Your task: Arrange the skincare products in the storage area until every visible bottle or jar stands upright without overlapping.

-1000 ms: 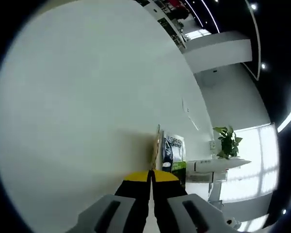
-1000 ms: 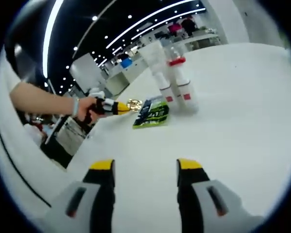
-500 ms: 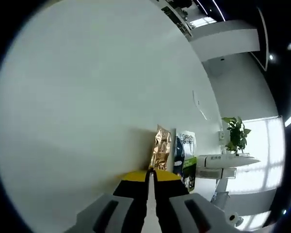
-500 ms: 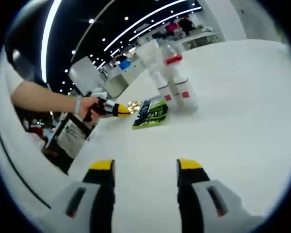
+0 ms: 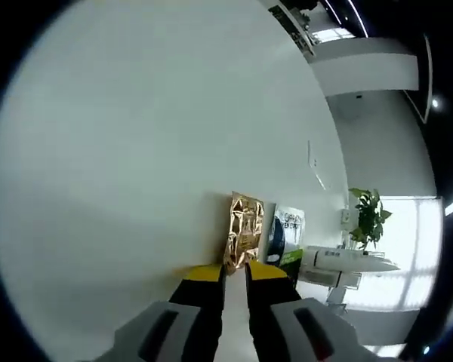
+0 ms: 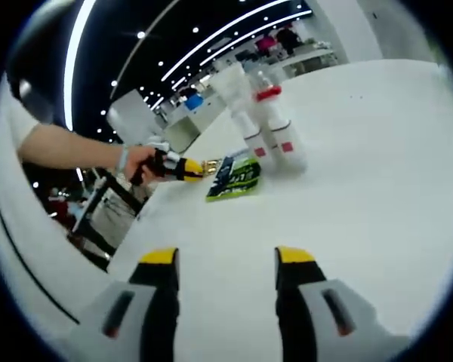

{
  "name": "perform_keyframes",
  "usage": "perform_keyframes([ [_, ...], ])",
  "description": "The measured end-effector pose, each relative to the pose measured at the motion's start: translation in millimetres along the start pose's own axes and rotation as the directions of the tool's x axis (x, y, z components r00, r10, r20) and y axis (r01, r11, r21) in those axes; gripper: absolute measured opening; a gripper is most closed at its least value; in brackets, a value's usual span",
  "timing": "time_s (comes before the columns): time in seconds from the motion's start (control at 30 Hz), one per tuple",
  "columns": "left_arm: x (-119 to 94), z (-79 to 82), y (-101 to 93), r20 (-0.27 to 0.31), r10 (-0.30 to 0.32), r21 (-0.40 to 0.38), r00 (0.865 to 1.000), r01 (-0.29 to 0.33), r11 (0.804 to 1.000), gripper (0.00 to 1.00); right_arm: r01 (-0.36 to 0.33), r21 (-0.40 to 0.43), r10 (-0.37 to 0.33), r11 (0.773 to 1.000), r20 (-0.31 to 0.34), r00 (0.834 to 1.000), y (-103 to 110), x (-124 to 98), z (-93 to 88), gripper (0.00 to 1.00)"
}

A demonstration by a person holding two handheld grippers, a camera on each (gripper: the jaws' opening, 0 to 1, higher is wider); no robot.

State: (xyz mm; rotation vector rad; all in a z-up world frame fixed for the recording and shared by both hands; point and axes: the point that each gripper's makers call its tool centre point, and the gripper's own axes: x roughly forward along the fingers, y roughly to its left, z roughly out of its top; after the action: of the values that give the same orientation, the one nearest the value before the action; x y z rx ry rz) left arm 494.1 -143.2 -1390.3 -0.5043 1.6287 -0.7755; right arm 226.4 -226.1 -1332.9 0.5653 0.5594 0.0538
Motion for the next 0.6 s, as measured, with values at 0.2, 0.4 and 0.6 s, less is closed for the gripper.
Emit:
perform_keyframes([
  [0.2, -5.8, 3.5, 1.5, -0.004, 0.024, 0.011, 1.000, -0.024, 1.000, 0.17, -0.006, 0.003, 0.006, 1.000, 0.004, 1.000, 0.9, 0.0, 0.6, 0.49],
  [0.4, -16.0, -0.8, 7.0, 0.000, 0.053, 0.017, 0.999, -0.053, 0.998, 0.23, -0.011, -0.005, 0.011, 1.000, 0.007, 1.000, 2.1, 0.0, 1.5, 0.49],
  [0.6, -44.4, 7.5, 5.0, 0.049, 0.050, 0.183, 0.998, -0.058, 0.981, 0.31, -0.020, -0.002, 0.020, 1.000, 0.020, 1.000, 4.3, -0.6, 3.6, 0.49],
])
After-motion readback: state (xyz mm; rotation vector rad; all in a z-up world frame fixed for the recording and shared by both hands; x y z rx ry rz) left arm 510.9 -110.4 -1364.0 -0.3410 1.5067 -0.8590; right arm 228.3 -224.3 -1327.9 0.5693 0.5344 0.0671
